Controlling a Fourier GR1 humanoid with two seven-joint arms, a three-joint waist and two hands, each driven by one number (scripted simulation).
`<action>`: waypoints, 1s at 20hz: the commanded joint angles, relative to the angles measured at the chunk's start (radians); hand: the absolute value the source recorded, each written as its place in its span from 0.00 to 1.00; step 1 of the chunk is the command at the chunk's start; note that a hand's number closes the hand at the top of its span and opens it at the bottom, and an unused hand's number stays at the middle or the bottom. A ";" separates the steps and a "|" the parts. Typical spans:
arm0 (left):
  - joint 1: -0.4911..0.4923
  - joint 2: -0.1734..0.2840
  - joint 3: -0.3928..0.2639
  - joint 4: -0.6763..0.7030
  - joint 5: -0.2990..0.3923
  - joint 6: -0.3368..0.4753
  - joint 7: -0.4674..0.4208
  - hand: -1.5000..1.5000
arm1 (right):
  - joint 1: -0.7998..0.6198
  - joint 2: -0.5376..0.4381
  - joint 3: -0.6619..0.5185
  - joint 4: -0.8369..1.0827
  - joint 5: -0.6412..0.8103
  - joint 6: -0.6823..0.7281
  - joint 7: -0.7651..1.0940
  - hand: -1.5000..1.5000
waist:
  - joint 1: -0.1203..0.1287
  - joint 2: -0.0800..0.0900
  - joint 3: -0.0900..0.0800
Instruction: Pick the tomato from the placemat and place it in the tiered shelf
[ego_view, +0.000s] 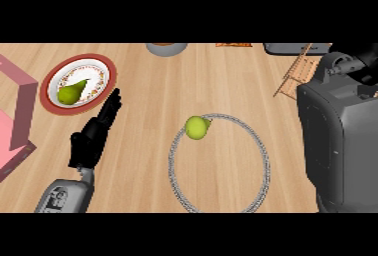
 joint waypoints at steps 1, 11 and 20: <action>-0.061 -0.022 0.002 0.051 -0.014 0.009 -0.001 0.50 | -0.072 -0.042 -0.074 -0.004 0.017 0.119 0.072 1.00 | -0.002 0.003 0.000; 0.035 -0.071 -0.041 0.015 -0.066 0.037 -0.029 0.50 | -0.005 -0.157 -0.131 0.074 0.011 0.080 -0.086 1.00 | 0.010 0.004 0.000; -0.005 -0.059 -0.007 0.028 -0.046 -0.008 -0.038 0.50 | 0.085 -0.261 -0.154 0.198 -0.005 -0.055 -0.205 1.00 | 0.009 0.005 0.001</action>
